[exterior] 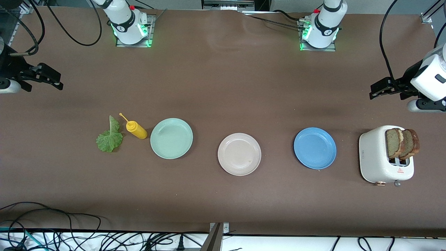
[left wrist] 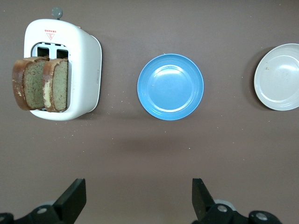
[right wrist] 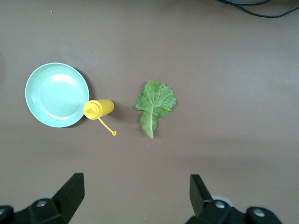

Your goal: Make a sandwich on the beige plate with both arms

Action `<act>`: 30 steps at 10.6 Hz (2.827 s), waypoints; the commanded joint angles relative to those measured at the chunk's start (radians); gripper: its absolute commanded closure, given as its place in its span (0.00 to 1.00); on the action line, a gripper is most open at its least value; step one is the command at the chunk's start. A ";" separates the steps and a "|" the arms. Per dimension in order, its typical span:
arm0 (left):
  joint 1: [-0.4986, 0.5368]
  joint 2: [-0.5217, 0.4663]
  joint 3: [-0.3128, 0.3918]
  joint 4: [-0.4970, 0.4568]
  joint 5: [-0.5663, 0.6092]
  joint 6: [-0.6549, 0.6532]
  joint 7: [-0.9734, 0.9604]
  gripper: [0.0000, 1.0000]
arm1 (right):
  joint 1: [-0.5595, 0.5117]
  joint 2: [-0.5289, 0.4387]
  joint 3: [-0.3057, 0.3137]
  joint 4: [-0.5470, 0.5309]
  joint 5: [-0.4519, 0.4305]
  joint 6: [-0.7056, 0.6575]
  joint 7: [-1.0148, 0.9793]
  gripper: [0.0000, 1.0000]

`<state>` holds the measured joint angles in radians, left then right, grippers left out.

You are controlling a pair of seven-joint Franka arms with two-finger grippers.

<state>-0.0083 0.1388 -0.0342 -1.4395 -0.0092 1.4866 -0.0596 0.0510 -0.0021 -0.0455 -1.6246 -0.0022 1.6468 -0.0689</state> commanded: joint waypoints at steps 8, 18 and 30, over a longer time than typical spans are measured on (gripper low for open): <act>0.007 -0.002 -0.001 0.005 0.031 -0.002 -0.008 0.00 | -0.005 -0.001 0.006 0.005 0.001 -0.002 0.011 0.00; -0.009 0.010 -0.001 0.005 0.023 -0.002 -0.008 0.00 | -0.006 -0.004 0.003 0.002 0.001 -0.010 0.012 0.00; -0.010 0.010 -0.003 0.005 0.029 -0.002 -0.008 0.00 | -0.006 -0.007 0.003 0.005 -0.025 -0.032 0.009 0.00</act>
<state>-0.0120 0.1505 -0.0341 -1.4395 -0.0092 1.4866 -0.0596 0.0500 0.0000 -0.0501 -1.6246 -0.0125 1.6313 -0.0689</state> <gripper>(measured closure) 0.000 0.000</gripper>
